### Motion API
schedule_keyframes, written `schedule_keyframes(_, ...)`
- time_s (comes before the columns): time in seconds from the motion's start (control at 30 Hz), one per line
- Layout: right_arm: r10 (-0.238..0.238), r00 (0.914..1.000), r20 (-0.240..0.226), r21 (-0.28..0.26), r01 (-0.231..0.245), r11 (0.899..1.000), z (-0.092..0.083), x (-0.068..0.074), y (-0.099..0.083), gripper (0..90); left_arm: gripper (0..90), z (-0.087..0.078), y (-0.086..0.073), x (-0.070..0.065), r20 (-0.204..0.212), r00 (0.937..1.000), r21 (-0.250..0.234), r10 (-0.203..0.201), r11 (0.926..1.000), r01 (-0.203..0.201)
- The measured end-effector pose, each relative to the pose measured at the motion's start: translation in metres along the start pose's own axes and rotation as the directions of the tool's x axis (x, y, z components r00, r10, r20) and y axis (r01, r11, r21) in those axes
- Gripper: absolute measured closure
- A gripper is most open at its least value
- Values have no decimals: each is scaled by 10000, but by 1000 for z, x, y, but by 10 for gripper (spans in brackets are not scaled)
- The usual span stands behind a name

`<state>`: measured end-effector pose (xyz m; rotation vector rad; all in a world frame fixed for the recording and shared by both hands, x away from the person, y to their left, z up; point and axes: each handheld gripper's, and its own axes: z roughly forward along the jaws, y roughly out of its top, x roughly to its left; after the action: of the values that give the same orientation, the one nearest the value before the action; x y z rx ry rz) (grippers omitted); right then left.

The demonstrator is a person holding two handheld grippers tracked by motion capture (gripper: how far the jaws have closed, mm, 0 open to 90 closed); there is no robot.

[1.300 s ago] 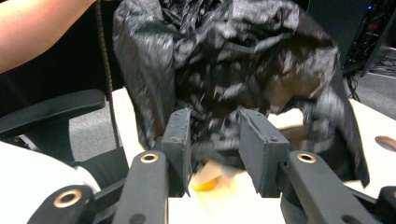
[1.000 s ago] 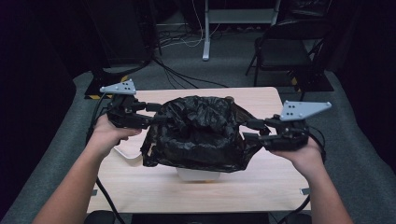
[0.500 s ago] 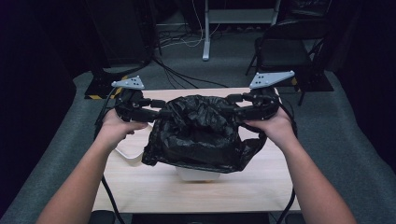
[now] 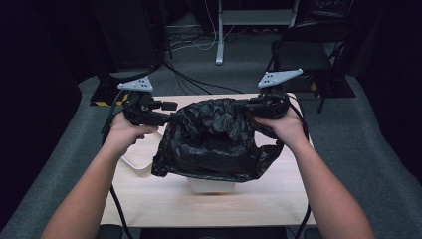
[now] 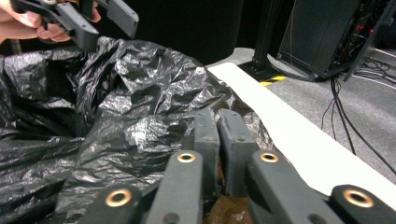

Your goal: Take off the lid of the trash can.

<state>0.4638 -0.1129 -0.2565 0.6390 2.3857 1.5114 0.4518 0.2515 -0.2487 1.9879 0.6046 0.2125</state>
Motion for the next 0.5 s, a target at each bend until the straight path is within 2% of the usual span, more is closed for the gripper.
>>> schedule_keyframes(0.07,91,9999,-43,-102,-92,9999,-1,-2,2,887,454,4,1,5,-18,9999,28,-112,9999,112)
schedule_keyframes(0.13,20,9998,191,-160,-17,9999,-2,-3,3,897,489,11,1,11,79,9994,209,-348,9992,347)
schedule_keyframes(0.2,52,9996,275,-241,-45,9997,-3,-5,3,898,580,15,0,15,137,9996,246,-265,9994,261)
schedule_keyframes(0.23,104,9992,381,-236,-95,9997,-4,-7,3,899,632,16,-1,16,341,9989,148,-316,9994,311)
schedule_keyframes(0.27,102,9987,509,-231,-91,9997,-4,-9,2,899,720,17,-1,18,442,9986,30,-290,9996,289)
schedule_keyframes(0.33,200,9973,703,-164,-189,9997,-4,-14,-1,900,793,17,1,19,517,9981,-103,-336,9994,342)
schedule_keyframes(0.4,333,9953,904,-20,-332,9994,-2,-18,-6,900,845,17,2,18,323,9994,-137,-115,9998,120)
schedule_keyframes(0.5,469,9936,1031,246,-497,9985,2,-24,-14,900,870,15,4,17,212,9997,-192,-90,9998,94)
